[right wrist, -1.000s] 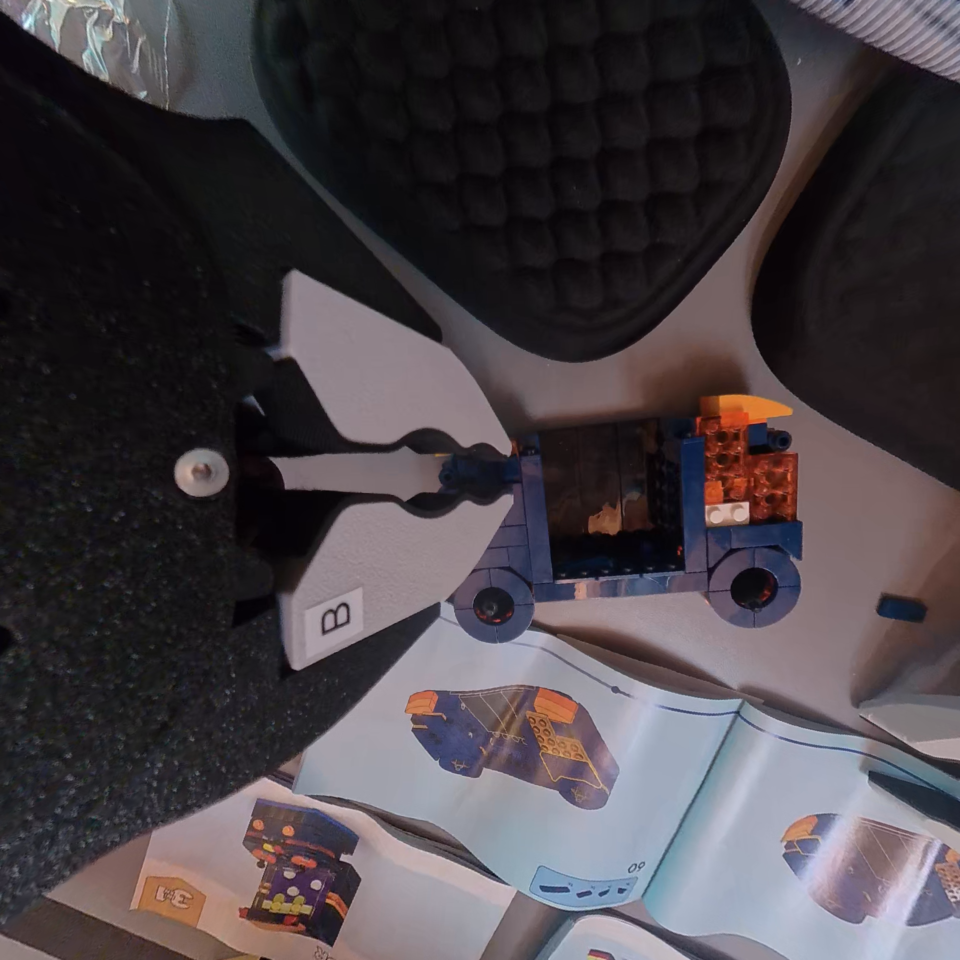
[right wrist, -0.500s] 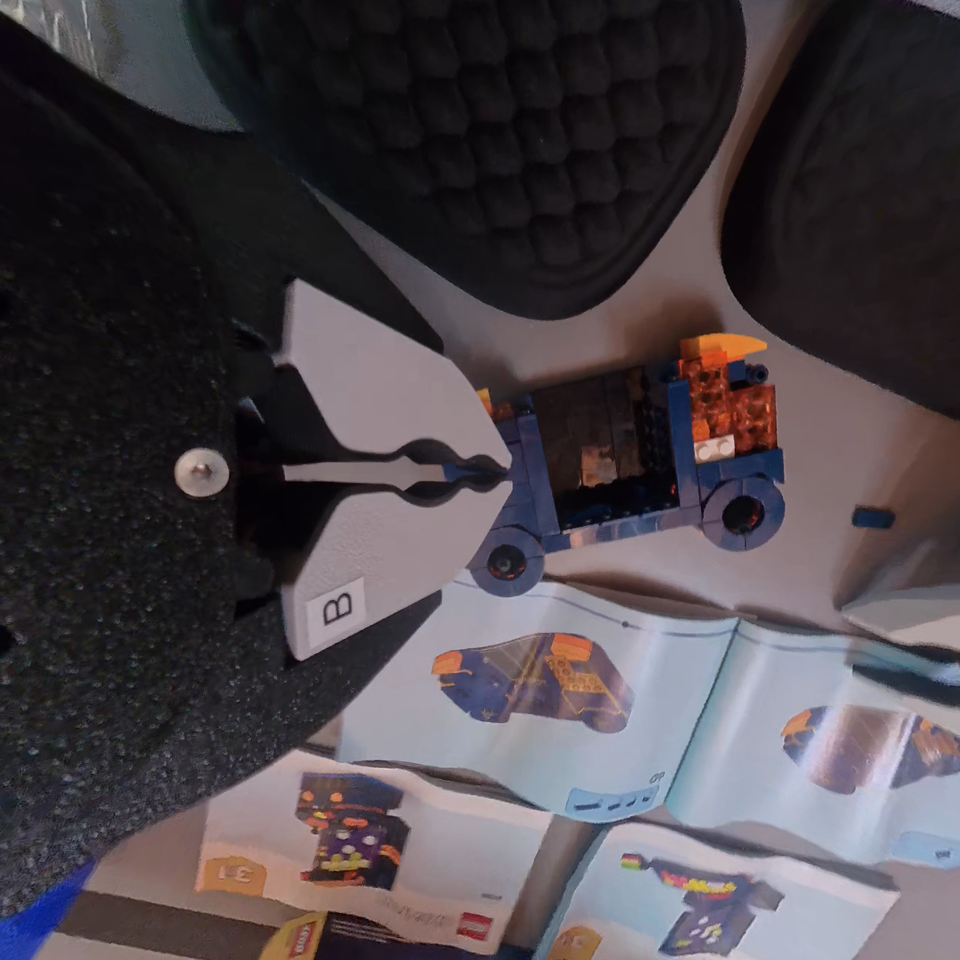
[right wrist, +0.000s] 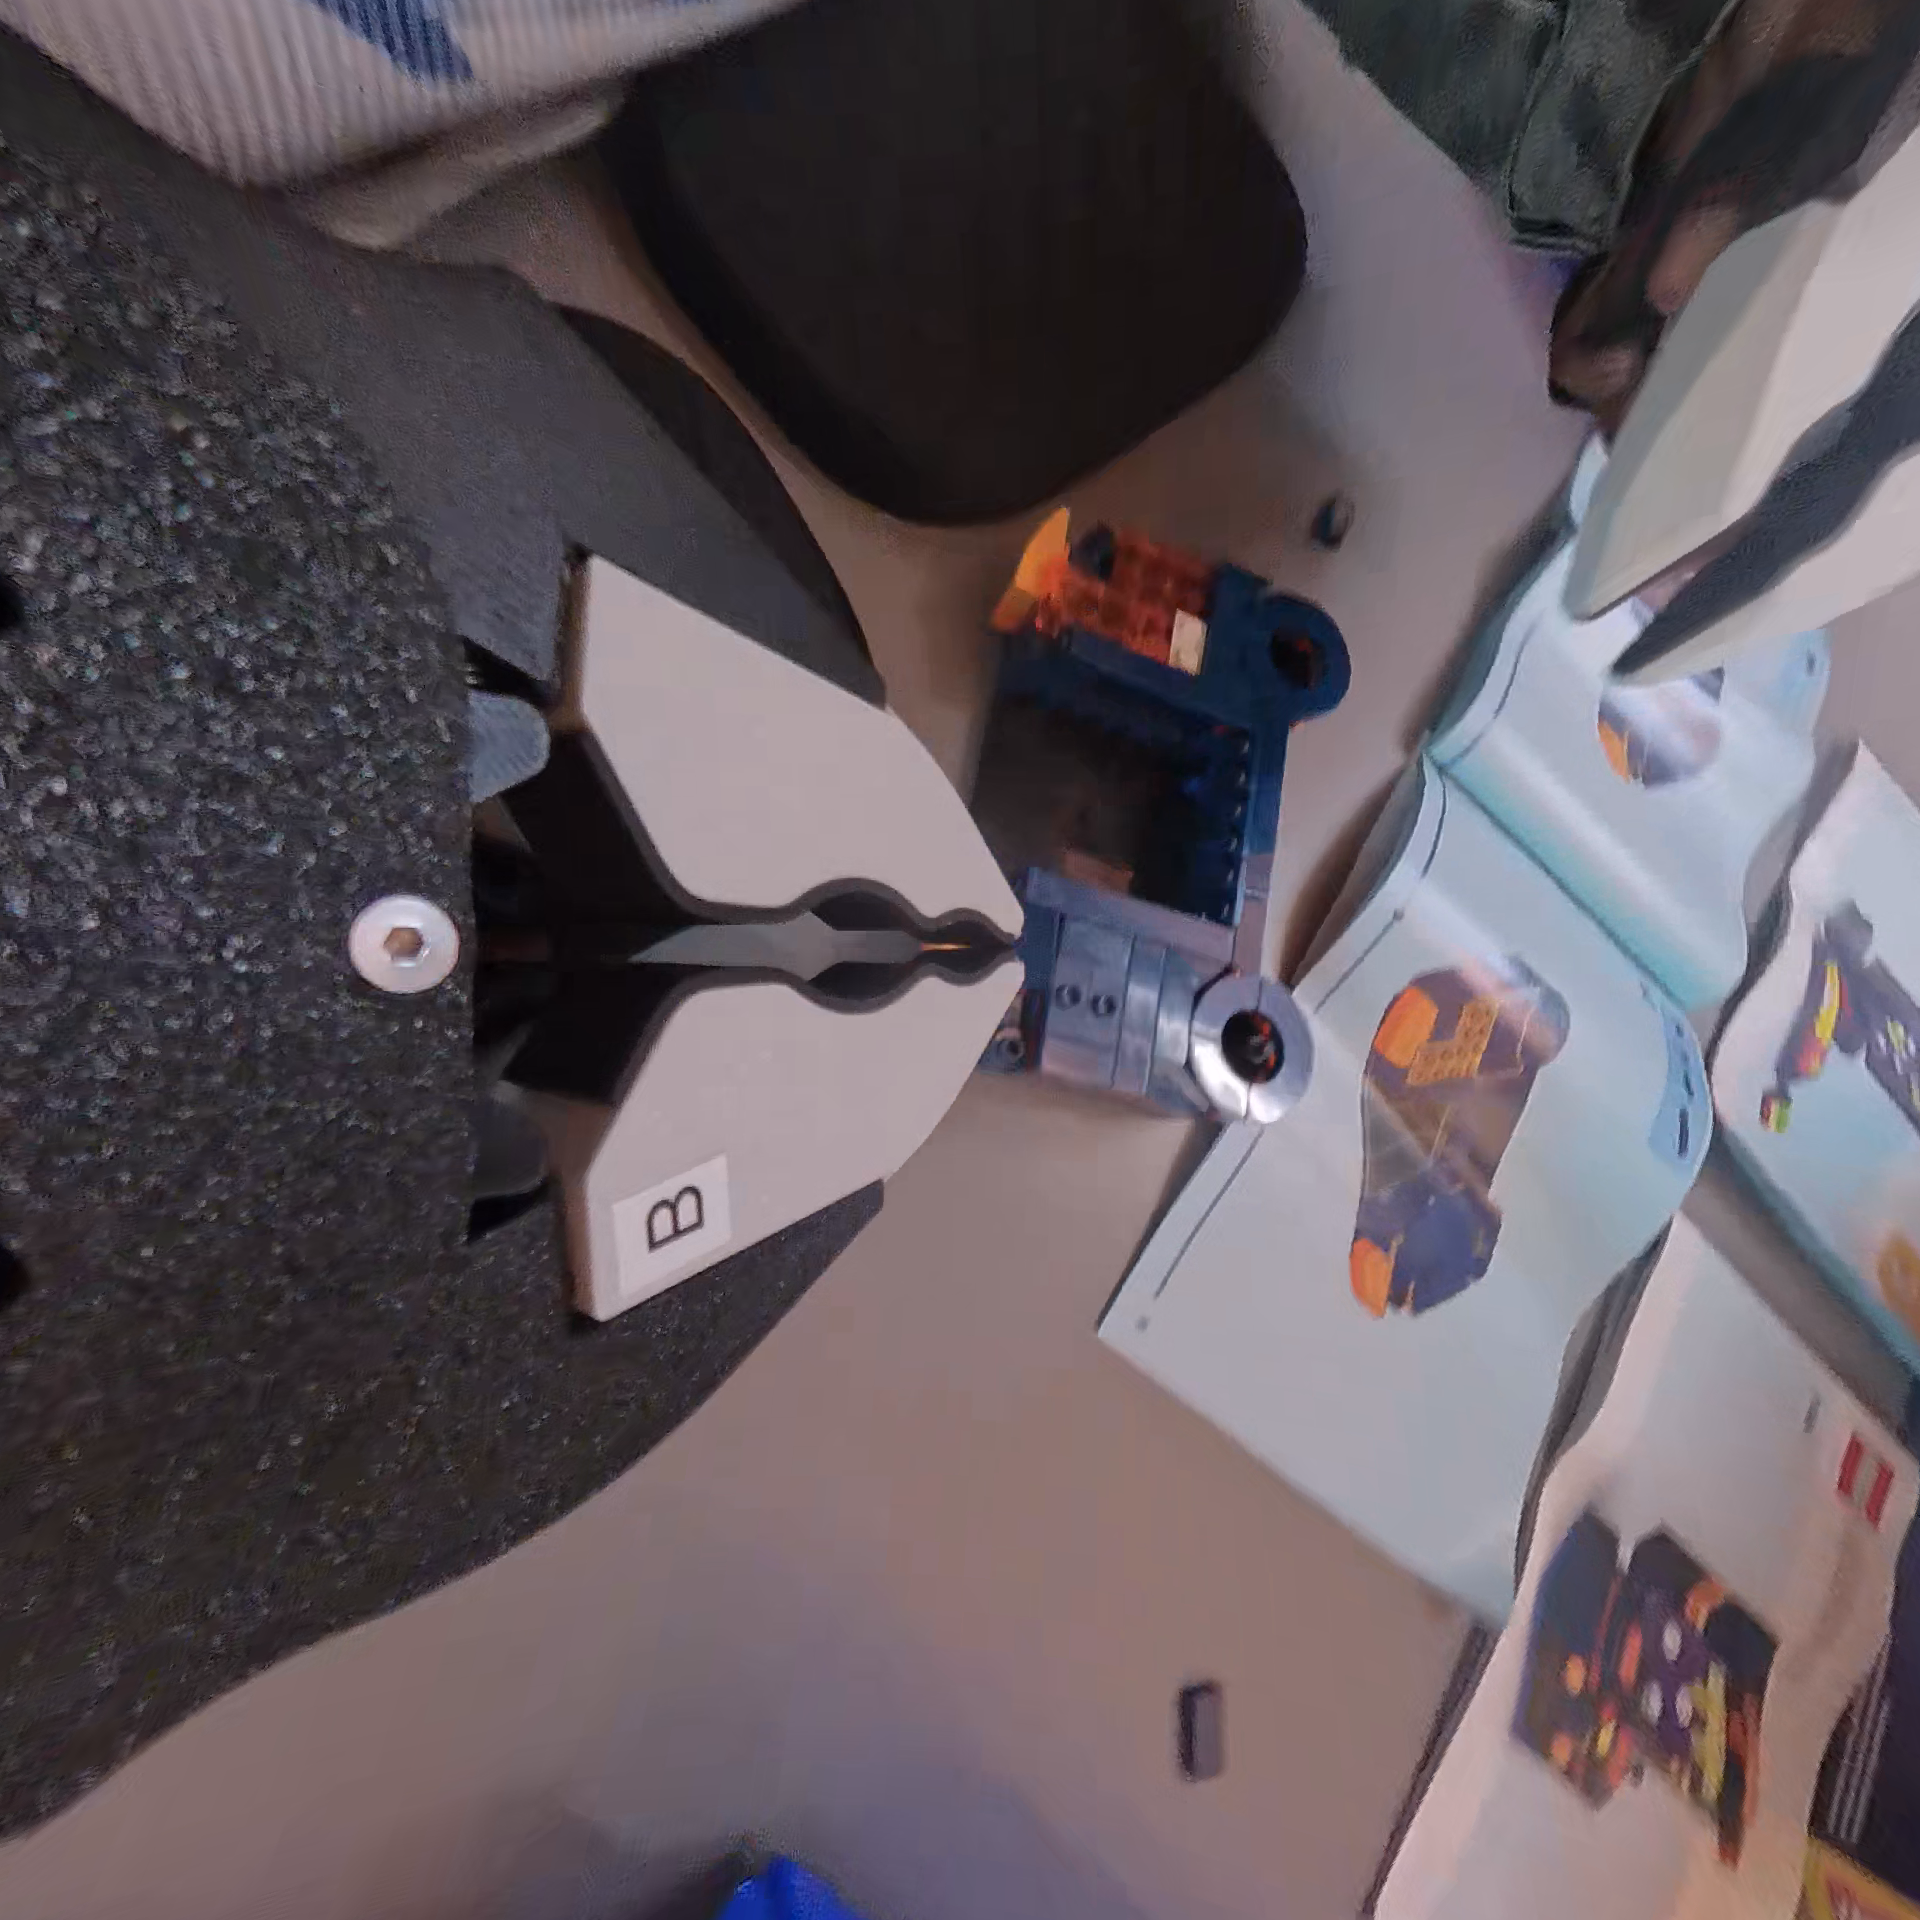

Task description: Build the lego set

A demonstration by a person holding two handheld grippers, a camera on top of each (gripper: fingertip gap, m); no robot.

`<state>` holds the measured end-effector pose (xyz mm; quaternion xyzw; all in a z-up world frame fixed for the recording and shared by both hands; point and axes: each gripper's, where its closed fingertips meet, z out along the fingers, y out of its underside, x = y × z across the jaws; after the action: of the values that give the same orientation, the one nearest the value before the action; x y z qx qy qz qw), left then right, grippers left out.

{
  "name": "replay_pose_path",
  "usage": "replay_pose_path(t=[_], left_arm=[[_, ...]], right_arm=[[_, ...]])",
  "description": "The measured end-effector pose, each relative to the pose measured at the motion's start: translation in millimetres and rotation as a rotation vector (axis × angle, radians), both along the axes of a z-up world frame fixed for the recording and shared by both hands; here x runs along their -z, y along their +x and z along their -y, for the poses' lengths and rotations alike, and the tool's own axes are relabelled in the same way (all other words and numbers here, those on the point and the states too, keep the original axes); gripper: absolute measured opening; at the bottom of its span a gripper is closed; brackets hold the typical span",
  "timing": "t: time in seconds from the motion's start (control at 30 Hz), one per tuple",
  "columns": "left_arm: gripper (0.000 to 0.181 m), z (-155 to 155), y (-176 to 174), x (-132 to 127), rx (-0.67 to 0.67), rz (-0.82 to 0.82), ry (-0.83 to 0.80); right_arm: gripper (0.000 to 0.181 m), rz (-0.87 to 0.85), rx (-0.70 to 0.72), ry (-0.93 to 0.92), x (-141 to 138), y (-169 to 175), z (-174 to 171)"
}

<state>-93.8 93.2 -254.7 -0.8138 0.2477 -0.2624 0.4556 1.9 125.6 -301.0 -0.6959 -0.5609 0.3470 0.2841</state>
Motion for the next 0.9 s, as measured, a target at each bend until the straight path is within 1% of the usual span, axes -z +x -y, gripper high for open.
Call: replay_pose_path(t=[0.13, 0.27, 0.4, 0.67, 0.77, 0.9], left_arm=[[0.009, -32, 26, 32, 0.074, -0.103, -0.120], [0.010, -42, 31, 50, 0.076, -0.144, -0.187], [0.016, -38, 37, 56, 0.107, -0.122, -0.221], [0.020, -36, 38, 56, 0.130, -0.112, -0.228], [0.019, -34, 39, 56, 0.134, -0.100, -0.237], [0.013, -32, 42, 55, 0.151, -0.089, -0.244]], right_arm=[[0.000, -0.058, 0.051, 0.039, -3, 0, -3], [0.000, -0.060, 0.043, 0.058, -2, -3, -3], [0.000, -0.051, 0.020, 0.072, 0, -6, -1], [0.000, -0.009, -0.004, 0.111, 6, -10, 1], [0.000, -0.001, 0.002, 0.148, 5, -11, 1], [0.000, 0.020, 0.027, 0.238, 6, -12, 0]])
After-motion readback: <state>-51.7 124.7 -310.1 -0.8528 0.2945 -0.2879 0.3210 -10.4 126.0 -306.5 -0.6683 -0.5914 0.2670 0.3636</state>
